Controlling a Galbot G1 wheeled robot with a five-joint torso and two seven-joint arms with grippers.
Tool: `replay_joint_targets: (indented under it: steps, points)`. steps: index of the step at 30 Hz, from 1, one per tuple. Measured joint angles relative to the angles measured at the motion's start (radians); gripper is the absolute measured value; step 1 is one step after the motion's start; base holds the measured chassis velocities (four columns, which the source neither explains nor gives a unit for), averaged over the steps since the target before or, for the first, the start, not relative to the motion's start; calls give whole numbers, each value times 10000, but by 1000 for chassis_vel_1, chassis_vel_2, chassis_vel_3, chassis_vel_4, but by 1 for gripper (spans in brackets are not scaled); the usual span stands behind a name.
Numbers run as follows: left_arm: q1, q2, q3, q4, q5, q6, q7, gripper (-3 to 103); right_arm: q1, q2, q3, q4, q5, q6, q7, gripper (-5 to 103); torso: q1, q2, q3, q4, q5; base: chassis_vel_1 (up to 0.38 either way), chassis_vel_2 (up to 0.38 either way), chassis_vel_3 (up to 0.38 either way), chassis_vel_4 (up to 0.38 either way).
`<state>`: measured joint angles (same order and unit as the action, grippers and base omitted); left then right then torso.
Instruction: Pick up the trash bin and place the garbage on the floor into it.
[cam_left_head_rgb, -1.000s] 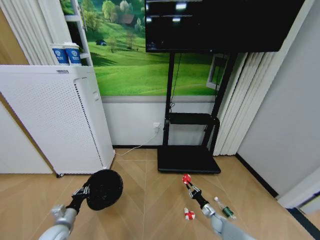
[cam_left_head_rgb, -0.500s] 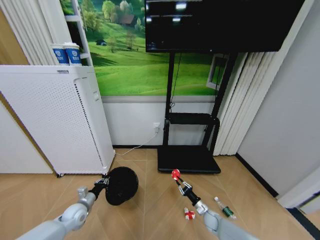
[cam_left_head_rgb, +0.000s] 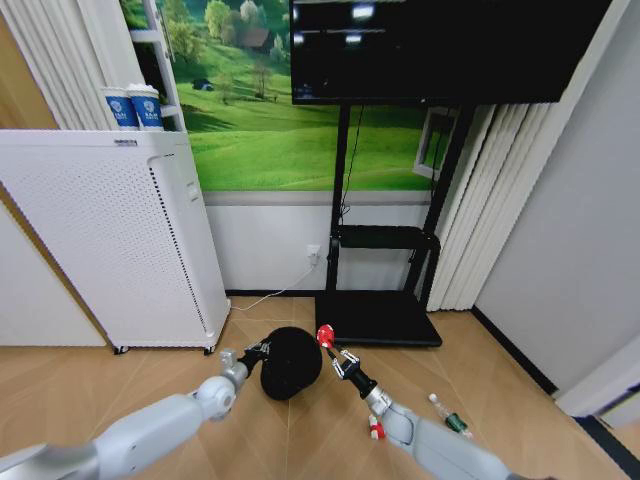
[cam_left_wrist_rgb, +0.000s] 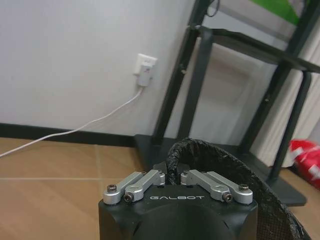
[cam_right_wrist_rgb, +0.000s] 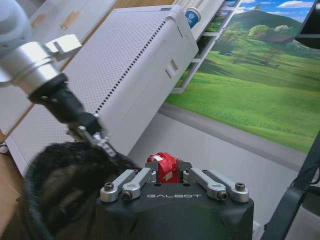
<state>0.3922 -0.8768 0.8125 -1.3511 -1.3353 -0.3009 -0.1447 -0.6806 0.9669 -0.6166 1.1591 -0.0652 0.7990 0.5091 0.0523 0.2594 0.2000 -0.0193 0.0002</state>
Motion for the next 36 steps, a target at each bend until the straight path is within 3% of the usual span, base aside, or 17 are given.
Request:
replay_joint_targets:
  steps: [2,10,12,18,22,23,25,26,28,30,32,33,35,36]
  points:
    - [-180,-244,107,-123,-65,9,-128,8,-2,16,-180,-21,-23,-3,1,19,-1,0,-1,-1,0,0,0,0,0]
    - [-132,-157,196,-629,-9,33,-195,8,111,156,-392,-262,-47,-14,23,16,-2,1,-2,5,-1,0,0,0,0]
    - [34,-82,166,-776,71,32,-188,8,192,204,-464,-315,9,-18,22,30,-2,1,-1,7,-2,0,0,0,0]
    - [176,-75,65,-904,123,13,-251,8,277,254,-555,-455,39,-18,21,46,-3,1,-2,3,-2,0,0,0,0]
    - [258,-61,-175,-883,133,-26,-339,8,279,226,-496,-464,172,-18,48,68,-2,1,-1,-1,-3,0,0,0,0]
    - [258,-61,-175,-883,133,-26,-339,8,279,226,-496,-464,172,-18,48,68,-2,1,-1,-1,-3,0,0,0,0]
    - [587,210,-666,-1053,186,-74,-469,8,163,259,-110,-680,463,-16,69,79,-2,2,-1,-2,-4,0,0,0,0]
    - [587,210,-666,-1053,186,-74,-469,8,163,259,-110,-680,463,-16,69,79,-2,2,-1,-2,-4,0,0,0,0]
    - [1361,823,-1631,-1298,371,-123,-605,8,5,358,484,-1454,1097,-33,2,90,-2,2,-2,2,-2,0,0,0,0]
    - [1654,1006,-1966,-1367,476,-133,-614,8,-17,377,572,-1709,1284,-38,-74,90,-2,2,-2,4,-2,0,0,0,0]
    - [3068,1815,-3488,-1811,938,-151,-620,8,-75,424,861,-2838,2188,-56,-594,98,-3,2,-2,8,0,0,0,0,0]
    - [3068,1815,-3488,-1811,938,-151,-620,8,-75,424,861,-2838,2188,-56,-594,98,-3,2,-2,8,0,0,0,0,0]
    - [4219,2249,-4657,-2252,1181,-157,-642,8,-125,483,1126,-3699,2614,-50,-1133,100,-2,2,-2,6,-5,0,0,0,0]
    - [4219,2249,-4657,-2252,1181,-157,-642,8,-125,483,1126,-3699,2614,-50,-1133,100,-2,2,-2,6,-5,0,0,0,0]
